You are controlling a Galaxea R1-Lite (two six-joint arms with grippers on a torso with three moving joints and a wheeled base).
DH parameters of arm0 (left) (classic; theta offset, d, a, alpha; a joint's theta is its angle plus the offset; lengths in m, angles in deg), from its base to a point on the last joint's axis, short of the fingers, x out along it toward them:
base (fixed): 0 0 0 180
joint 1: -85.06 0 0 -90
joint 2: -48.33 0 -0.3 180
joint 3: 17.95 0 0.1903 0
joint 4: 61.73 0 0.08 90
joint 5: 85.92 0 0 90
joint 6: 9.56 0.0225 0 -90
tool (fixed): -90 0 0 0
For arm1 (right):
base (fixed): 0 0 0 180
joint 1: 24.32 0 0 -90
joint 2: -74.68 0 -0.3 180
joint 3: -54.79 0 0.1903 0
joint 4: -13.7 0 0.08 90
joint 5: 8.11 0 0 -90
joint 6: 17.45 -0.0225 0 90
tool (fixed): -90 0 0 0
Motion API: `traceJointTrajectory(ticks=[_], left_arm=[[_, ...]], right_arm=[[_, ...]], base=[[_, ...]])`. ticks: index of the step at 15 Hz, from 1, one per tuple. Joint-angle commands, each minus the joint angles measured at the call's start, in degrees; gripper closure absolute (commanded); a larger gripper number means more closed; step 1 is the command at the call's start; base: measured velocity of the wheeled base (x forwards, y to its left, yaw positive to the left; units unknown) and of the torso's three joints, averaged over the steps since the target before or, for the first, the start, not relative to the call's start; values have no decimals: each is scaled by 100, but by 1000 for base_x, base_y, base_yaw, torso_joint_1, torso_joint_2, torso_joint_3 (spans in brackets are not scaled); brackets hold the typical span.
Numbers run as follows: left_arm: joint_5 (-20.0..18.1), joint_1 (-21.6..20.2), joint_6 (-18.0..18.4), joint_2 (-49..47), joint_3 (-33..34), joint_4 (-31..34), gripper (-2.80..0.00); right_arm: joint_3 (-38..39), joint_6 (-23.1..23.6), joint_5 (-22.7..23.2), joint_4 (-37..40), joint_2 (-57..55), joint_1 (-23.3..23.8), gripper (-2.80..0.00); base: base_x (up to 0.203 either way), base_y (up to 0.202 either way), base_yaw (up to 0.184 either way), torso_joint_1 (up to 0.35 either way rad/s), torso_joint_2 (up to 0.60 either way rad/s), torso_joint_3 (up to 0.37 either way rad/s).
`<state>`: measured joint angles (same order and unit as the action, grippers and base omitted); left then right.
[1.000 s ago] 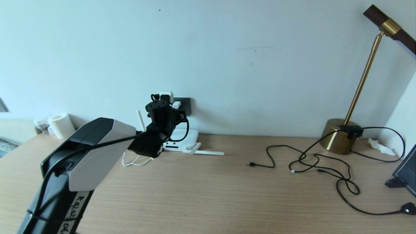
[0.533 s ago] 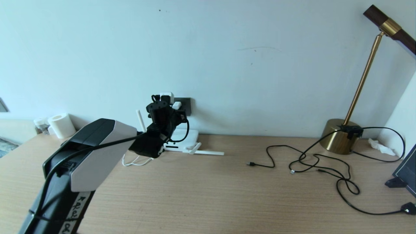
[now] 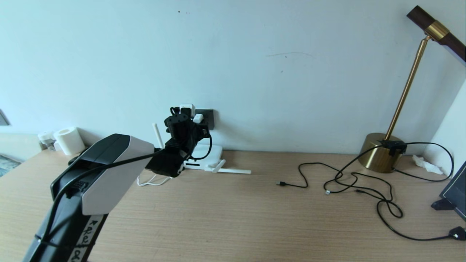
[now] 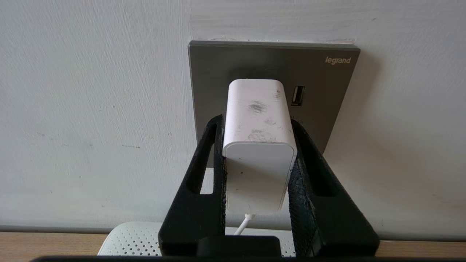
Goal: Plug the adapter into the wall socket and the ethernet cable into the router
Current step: Plug plug into socket
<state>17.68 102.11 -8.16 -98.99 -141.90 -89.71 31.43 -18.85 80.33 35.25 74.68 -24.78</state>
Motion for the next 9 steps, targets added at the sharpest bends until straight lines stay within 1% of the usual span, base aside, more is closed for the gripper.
traceJointTrajectory(ticks=[1, 9], left_arm=[[11, 0, 0, -24, -40, -16, 0], [11, -18, 0, -48, -189, 107, 0]], right_arm=[[62, 0, -2, -3, 0, -6, 0], [54, 0, -2, -3, 0, 1, 0]], base=[[0, 0, 0, 0, 0, 0], [0, 0, 0, 0, 0, 0]])
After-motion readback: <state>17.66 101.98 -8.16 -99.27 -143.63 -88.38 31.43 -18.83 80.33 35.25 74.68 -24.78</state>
